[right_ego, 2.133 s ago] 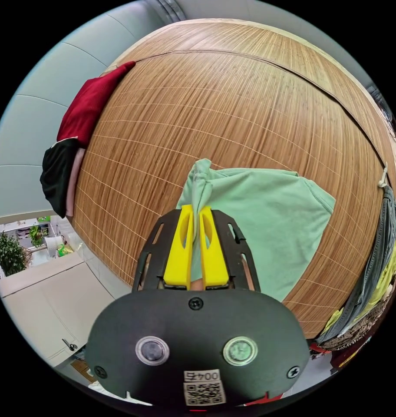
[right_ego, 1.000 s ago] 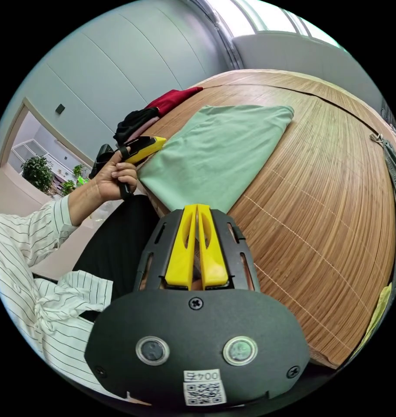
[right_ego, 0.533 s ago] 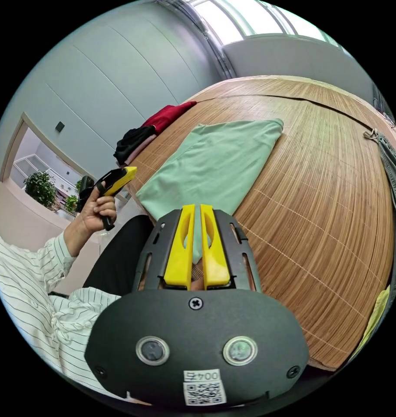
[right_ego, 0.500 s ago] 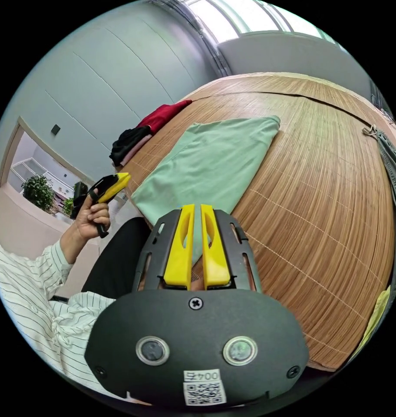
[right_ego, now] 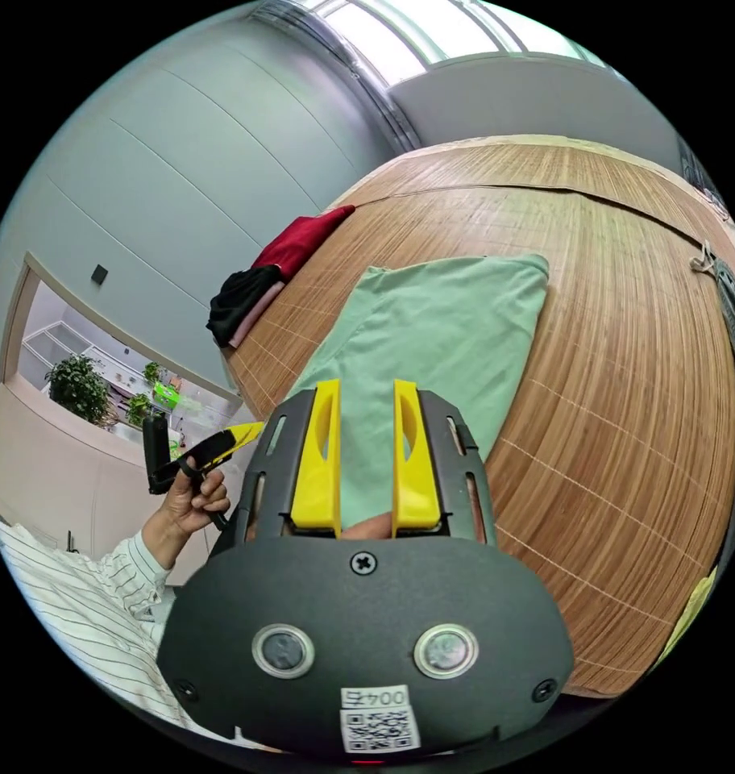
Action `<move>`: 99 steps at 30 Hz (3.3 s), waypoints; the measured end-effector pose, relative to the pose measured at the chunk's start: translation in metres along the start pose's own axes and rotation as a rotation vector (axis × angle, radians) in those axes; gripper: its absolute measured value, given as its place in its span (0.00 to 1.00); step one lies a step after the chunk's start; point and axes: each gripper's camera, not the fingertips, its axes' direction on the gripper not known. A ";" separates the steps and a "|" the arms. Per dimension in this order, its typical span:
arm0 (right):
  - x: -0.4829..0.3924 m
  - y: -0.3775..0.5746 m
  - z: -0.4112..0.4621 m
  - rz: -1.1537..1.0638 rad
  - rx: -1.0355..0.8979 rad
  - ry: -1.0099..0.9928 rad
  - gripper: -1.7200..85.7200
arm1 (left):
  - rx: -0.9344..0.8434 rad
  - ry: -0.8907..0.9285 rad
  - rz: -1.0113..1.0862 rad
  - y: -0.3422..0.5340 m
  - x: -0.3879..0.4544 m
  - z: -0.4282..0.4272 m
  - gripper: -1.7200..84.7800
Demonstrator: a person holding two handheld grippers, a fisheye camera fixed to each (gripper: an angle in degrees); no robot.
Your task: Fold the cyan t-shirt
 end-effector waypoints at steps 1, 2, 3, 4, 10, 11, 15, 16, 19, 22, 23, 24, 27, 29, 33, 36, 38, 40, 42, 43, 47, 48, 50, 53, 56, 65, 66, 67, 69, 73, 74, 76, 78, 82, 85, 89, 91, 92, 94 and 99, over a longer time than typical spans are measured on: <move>-0.010 -0.013 0.007 -0.028 -0.005 0.007 0.13 | -0.016 -0.050 0.048 -0.001 0.008 0.003 0.18; -0.021 -0.025 0.015 -0.050 -0.014 0.025 0.14 | -0.021 -0.076 0.075 -0.001 0.011 0.005 0.18; -0.026 -0.031 0.020 -0.058 -0.020 0.033 0.14 | -0.039 -0.128 0.127 -0.002 0.018 0.009 0.18; -0.036 -0.040 0.030 -0.073 -0.038 0.044 0.14 | -0.071 -0.161 0.160 -0.002 0.023 0.015 0.18; -0.085 -0.052 0.077 -0.161 -0.135 0.057 0.13 | -0.151 -0.121 0.152 0.007 0.025 0.036 0.16; -0.096 -0.050 0.087 -0.197 -0.165 0.064 0.13 | -0.153 -0.119 0.148 0.008 0.025 0.036 0.16; -0.119 -0.058 0.116 -0.243 -0.282 0.052 0.12 | -0.148 -0.105 0.114 0.014 0.024 0.037 0.12; -0.122 -0.066 0.126 -0.220 -0.340 0.041 0.12 | -0.119 -0.099 0.107 0.017 0.024 0.035 0.10; -0.121 -0.094 0.148 -0.126 -0.481 -0.032 0.14 | -0.057 -0.087 0.134 0.025 0.033 0.029 0.07; -0.128 -0.123 0.160 -0.073 -0.542 -0.056 0.16 | -0.038 -0.115 0.198 0.034 0.049 0.030 0.05; -0.133 -0.133 0.166 -0.054 -0.572 -0.047 0.17 | -0.037 -0.126 0.212 0.036 0.053 0.031 0.05; -0.136 -0.137 0.170 -0.049 -0.590 -0.041 0.17 | -0.033 -0.147 0.240 0.039 0.059 0.032 0.05; -0.151 -0.151 0.195 -0.042 -0.681 0.003 0.18 | -0.033 -0.193 0.313 0.045 0.076 0.037 0.04; -0.162 -0.158 0.213 -0.034 -0.715 0.057 0.18 | -0.036 -0.221 0.355 0.048 0.085 0.039 0.04; -0.184 -0.165 0.239 -0.083 -0.744 0.200 0.17 | -0.045 -0.256 0.394 0.055 0.093 0.045 0.05; -0.204 -0.170 0.256 -0.158 -0.755 0.346 0.10 | -0.037 -0.249 0.383 0.057 0.090 0.043 0.05; -0.209 -0.175 0.263 -0.168 -0.736 0.410 0.06 | -0.022 -0.224 0.377 0.057 0.086 0.037 0.06; -0.207 -0.179 0.263 -0.146 -0.726 0.390 0.05 | 0.009 -0.207 0.361 0.059 0.079 0.024 0.07; -0.203 -0.183 0.260 -0.103 -0.711 0.344 0.05 | 0.021 -0.202 0.336 0.060 0.068 0.016 0.10; -0.199 -0.186 0.258 -0.075 -0.704 0.309 0.04 | 0.023 -0.190 0.317 0.060 0.058 0.013 0.12; -0.188 -0.192 0.254 0.002 -0.691 0.215 0.04 | -0.091 -0.078 0.286 0.049 0.039 0.029 0.21; -0.188 -0.193 0.254 0.008 -0.690 0.209 0.04 | -0.118 -0.046 0.293 0.046 0.038 0.037 0.22; -0.190 -0.195 0.255 0.021 -0.684 0.199 0.04 | -0.165 -0.001 0.314 0.041 0.040 0.048 0.23; -0.197 -0.196 0.257 0.018 -0.681 0.204 0.04 | -0.200 -0.005 0.339 0.032 0.045 0.059 0.24; -0.204 -0.198 0.258 0.021 -0.674 0.200 0.05 | -0.209 -0.008 0.311 0.023 0.041 0.063 0.23; -0.223 -0.196 0.234 0.029 -0.554 0.070 0.14 | -0.201 -0.005 0.100 -0.004 0.013 0.067 0.11; -0.223 -0.196 0.228 0.029 -0.530 0.065 0.15 | -0.182 -0.004 0.079 -0.004 0.010 0.064 0.09; -0.223 -0.194 0.214 0.032 -0.486 0.067 0.17 | -0.165 0.003 0.065 -0.004 0.009 0.060 0.08; -0.218 -0.191 0.194 0.044 -0.428 0.067 0.17 | -0.150 0.024 0.050 -0.005 0.012 0.056 0.07; -0.205 -0.186 0.154 0.096 -0.329 0.119 0.17 | -0.162 -0.007 0.032 -0.015 0.030 0.051 0.07; -0.206 -0.188 0.147 0.103 -0.308 0.151 0.17 | -0.161 -0.019 0.037 -0.017 0.033 0.050 0.07; -0.214 -0.197 0.143 0.081 -0.293 0.213 0.17 | -0.142 -0.067 0.053 -0.016 0.042 0.050 0.07; -0.229 -0.210 0.149 0.046 -0.281 0.275 0.18 | -0.109 -0.074 0.050 -0.010 0.041 0.049 0.07; -0.269 -0.247 0.202 -0.014 -0.319 0.421 0.23 | -0.039 -0.037 0.013 0.005 0.028 0.044 0.07; -0.295 -0.263 0.251 -0.020 -0.328 0.559 0.24 | -0.016 -0.021 0.003 0.008 0.016 0.043 0.07; -0.329 -0.261 0.299 -0.064 -0.262 0.746 0.26 | 0.009 0.016 -0.027 0.011 0.006 0.040 0.07; -0.337 -0.257 0.311 -0.090 -0.246 0.806 0.26 | 0.021 0.032 -0.024 0.013 0.006 0.038 0.07; -0.339 -0.253 0.316 -0.097 -0.246 0.841 0.25 | 0.026 0.039 -0.018 0.013 0.006 0.038 0.07; -0.337 -0.246 0.317 -0.085 -0.244 0.854 0.24 | 0.047 0.052 0.022 0.017 0.010 0.036 0.07; -0.331 -0.229 0.302 -0.036 -0.203 0.856 0.22 | 0.076 0.093 0.048 0.023 0.007 0.034 0.07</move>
